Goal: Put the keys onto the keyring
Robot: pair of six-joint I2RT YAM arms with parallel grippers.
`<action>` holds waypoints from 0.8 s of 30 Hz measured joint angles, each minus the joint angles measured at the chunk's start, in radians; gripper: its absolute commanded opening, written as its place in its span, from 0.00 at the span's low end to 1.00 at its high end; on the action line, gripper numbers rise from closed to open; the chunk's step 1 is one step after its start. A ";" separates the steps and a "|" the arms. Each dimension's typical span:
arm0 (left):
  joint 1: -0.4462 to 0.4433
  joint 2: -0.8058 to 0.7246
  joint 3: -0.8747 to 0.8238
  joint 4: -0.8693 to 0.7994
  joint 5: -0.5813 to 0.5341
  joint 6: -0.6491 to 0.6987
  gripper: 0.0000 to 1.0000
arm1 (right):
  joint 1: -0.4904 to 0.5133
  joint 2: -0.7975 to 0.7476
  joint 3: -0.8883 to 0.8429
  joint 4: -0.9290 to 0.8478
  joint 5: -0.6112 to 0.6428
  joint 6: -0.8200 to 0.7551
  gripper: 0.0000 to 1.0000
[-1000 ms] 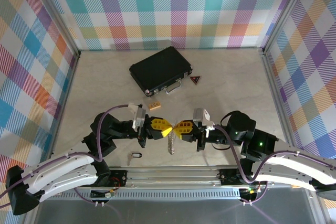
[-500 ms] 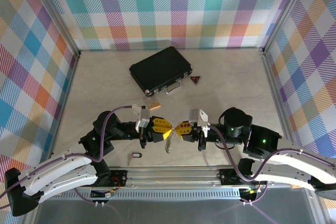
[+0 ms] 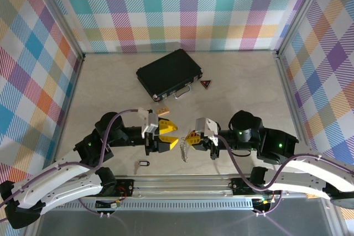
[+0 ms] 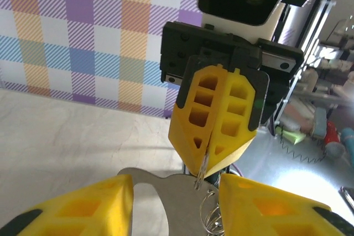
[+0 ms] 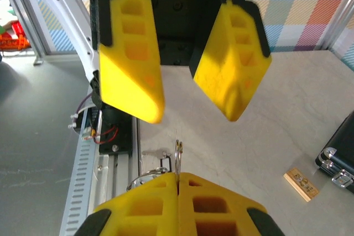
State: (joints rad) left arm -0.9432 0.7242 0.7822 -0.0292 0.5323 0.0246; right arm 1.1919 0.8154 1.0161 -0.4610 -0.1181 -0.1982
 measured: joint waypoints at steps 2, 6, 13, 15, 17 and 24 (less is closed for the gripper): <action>0.000 0.000 0.031 -0.052 0.001 0.019 0.50 | 0.000 0.026 0.019 -0.029 -0.003 -0.012 0.00; 0.000 0.005 0.076 -0.133 0.006 0.051 0.55 | 0.000 0.064 0.055 -0.089 -0.002 -0.033 0.00; 0.000 0.033 0.098 -0.221 0.005 0.087 0.60 | 0.000 0.102 0.126 -0.164 -0.006 -0.059 0.00; -0.001 0.045 0.098 -0.243 0.005 0.099 0.65 | 0.000 0.111 0.136 -0.177 -0.011 -0.064 0.00; -0.002 0.057 0.098 -0.254 0.004 0.106 0.67 | 0.000 0.119 0.138 -0.188 -0.013 -0.069 0.00; -0.004 0.090 0.100 -0.257 0.001 0.125 0.58 | 0.000 0.143 0.140 -0.221 -0.013 -0.074 0.00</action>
State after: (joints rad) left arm -0.9470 0.8143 0.8818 -0.2867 0.5331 0.1497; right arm 1.1919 0.9588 1.1561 -0.6819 -0.1310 -0.2718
